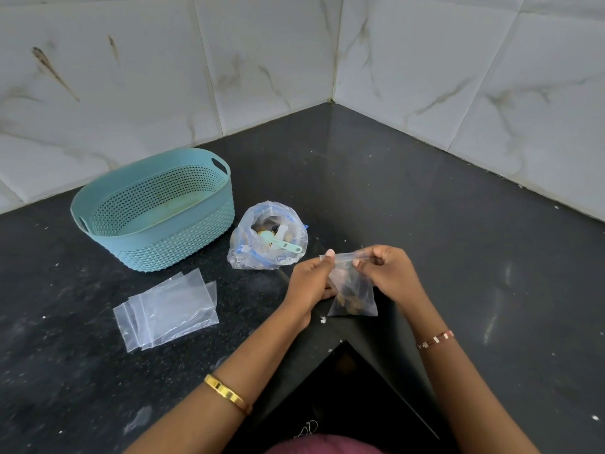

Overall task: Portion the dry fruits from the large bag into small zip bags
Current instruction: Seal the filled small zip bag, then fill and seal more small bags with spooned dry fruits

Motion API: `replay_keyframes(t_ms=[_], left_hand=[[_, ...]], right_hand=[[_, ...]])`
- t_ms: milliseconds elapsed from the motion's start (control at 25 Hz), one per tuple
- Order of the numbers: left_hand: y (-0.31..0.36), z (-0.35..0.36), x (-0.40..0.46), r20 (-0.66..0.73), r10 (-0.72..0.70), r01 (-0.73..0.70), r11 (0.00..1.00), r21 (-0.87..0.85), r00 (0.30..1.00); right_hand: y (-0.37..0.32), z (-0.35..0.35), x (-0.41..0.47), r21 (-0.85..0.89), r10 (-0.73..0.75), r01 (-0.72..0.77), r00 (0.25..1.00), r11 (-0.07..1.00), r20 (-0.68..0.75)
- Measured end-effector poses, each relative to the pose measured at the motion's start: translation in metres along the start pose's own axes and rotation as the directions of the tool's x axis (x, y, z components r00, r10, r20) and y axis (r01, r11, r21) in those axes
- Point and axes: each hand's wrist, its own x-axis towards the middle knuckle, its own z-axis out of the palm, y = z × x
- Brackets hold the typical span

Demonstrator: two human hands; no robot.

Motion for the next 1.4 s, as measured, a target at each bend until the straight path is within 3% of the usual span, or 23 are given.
replay_keyframes(t_ms=[120, 240, 320, 440, 520, 600, 720, 800, 920, 1040, 1160, 1400], left_hand=[[0.005, -0.010, -0.009, 0.020, -0.033, 0.032, 0.999, 0.041, 0.999], [0.009, -0.027, -0.026, -0.019, -0.040, 0.042, 0.992, 0.115, 0.999], [0.009, -0.041, -0.044, -0.046, -0.011, 0.015, 0.996, 0.092, 0.999], [0.010, -0.067, -0.067, -0.156, 0.109, -0.097, 0.992, 0.086, 0.982], [0.009, -0.090, -0.075, -0.285, 0.234, -0.200, 0.969, 0.144, 0.929], [0.007, -0.115, -0.081, -0.418, 0.359, -0.238, 0.919, 0.314, 0.835], [0.004, -0.144, -0.093, -0.557, 0.477, -0.113, 0.818, 0.563, 0.680], [0.001, -0.160, -0.099, -0.612, 0.485, -0.017, 0.792, 0.610, 0.625], [-0.005, -0.175, -0.099, -0.693, 0.379, 0.056, 0.855, 0.516, 0.614], [-0.008, -0.185, -0.098, -0.738, 0.237, -0.069, 0.966, 0.251, 0.632], [-0.006, -0.194, -0.096, -0.736, 0.113, -0.136, 0.990, 0.028, 0.667], [-0.003, -0.201, -0.096, -0.759, 0.245, -0.034, 0.959, 0.283, 0.602]], right_hand=[[-0.012, 0.006, -0.003, -0.189, -0.058, 0.047, 0.997, 0.981, -0.051], [-0.029, 0.018, -0.013, -0.341, -0.258, 0.188, 0.951, 0.921, -0.171], [-0.040, 0.030, -0.025, -0.319, -0.403, 0.340, 0.901, 0.885, -0.159], [-0.055, 0.060, -0.040, -0.212, -0.522, 0.508, 0.853, 0.835, -0.012], [-0.062, 0.084, -0.048, -0.187, -0.495, 0.513, 0.858, 0.838, 0.136], [-0.066, 0.107, -0.053, -0.199, -0.431, 0.491, 0.858, 0.848, 0.279], [-0.068, 0.137, -0.059, -0.244, -0.390, 0.521, 0.814, 0.818, 0.431], [-0.069, 0.155, -0.060, -0.290, -0.387, 0.562, 0.784, 0.775, 0.485], [-0.071, 0.173, -0.057, -0.379, -0.296, 0.507, 0.819, 0.774, 0.491], [-0.071, 0.183, -0.052, -0.421, -0.226, 0.447, 0.849, 0.789, 0.478], [-0.070, 0.187, -0.050, -0.409, -0.255, 0.474, 0.838, 0.780, 0.483], [-0.073, 0.183, -0.044, -0.278, -0.332, 0.483, 0.829, 0.830, 0.449]])
